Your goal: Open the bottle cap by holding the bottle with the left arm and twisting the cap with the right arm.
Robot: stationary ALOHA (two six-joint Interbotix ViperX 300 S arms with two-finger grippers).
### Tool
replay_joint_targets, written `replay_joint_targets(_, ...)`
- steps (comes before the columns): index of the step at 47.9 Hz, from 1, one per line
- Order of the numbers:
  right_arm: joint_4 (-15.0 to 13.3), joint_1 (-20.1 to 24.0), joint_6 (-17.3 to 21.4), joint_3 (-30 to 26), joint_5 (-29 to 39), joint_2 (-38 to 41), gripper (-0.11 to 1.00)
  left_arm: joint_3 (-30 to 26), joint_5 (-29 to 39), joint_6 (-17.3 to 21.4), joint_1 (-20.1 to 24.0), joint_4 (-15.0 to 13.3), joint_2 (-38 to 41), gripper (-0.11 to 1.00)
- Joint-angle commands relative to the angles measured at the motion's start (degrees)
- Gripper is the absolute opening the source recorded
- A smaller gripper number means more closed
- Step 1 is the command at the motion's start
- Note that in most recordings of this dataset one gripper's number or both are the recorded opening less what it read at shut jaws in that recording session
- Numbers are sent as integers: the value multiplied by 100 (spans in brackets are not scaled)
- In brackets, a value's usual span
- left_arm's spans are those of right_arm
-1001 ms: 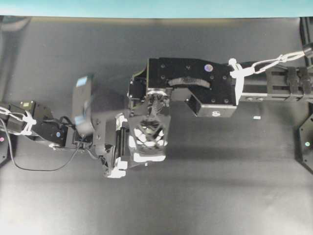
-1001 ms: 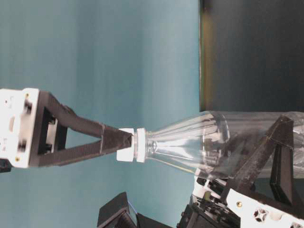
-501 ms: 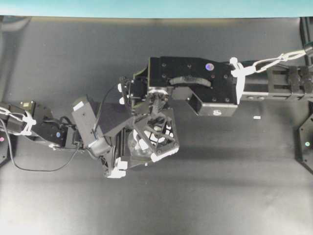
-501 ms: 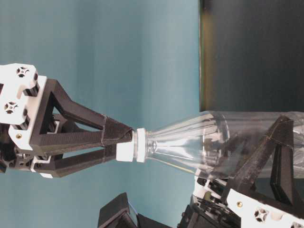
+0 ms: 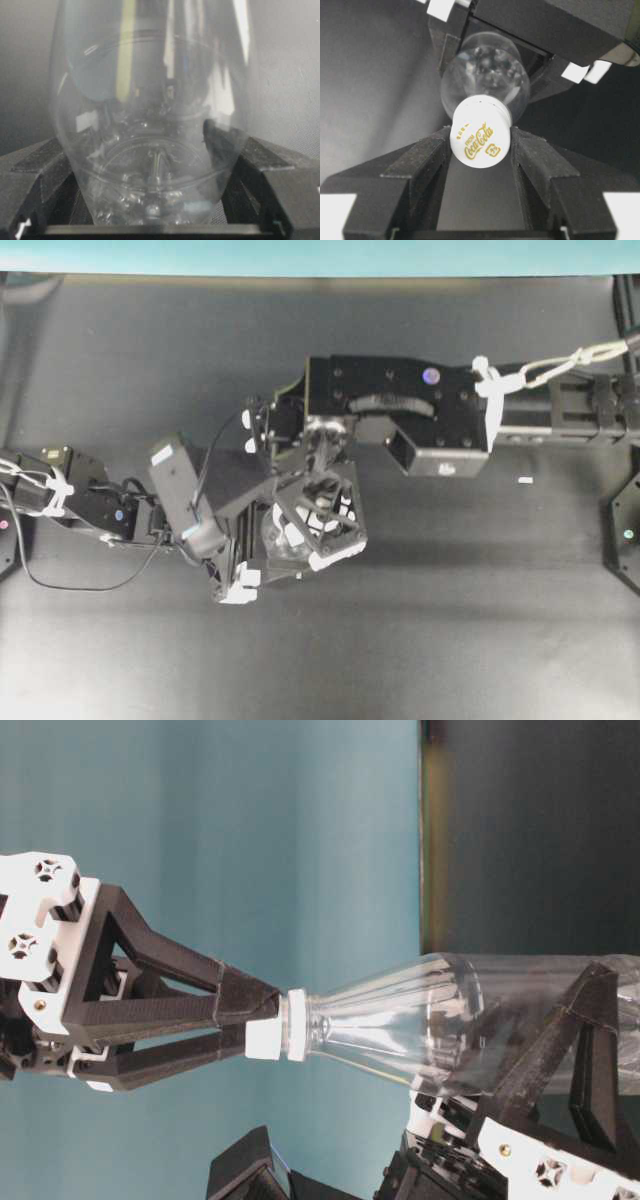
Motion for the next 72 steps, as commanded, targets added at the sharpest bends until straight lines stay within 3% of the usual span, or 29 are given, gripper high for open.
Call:
replay_joint_targets(1, -18, 237, 97, 44, -62, -88, 37, -53, -9, 9, -26, 18, -18, 81)
replay_joint_targets(3, -18, 237, 132, 97, -114, -123, 42, -53, -9, 9, -26, 18, -18, 81)
replay_joint_targets(9, -44, 246, 378, 316, -343, -281, 74, -44, -9, 18, -26, 18, -26, 81)
replay_joint_targets(13, -141, 237, 536, 404, -396, -413, 85, -35, -9, 18, -26, 18, -26, 81)
replay_joint_targets(22, -264, 229, 1125, 396, -360, -738, 83, -44, -9, 18, -26, 18, -18, 81)
replay_joint_targets(40, -431, 202, 3656, -352, 316, -809, 83, -35, -9, 0, -35, 18, -26, 81)
replay_joint_targets(52, -431, 193, 4553, -694, 545, -624, 83, -35, -9, 0, -35, 18, -26, 81)
replay_joint_targets(64, -431, 193, 6021, -483, 70, -290, 83, -35, 0, 0, -35, 18, -26, 81)
replay_joint_targets(72, -431, 185, 6144, -378, -53, -132, 83, -26, -9, 0, -35, 18, -26, 81)
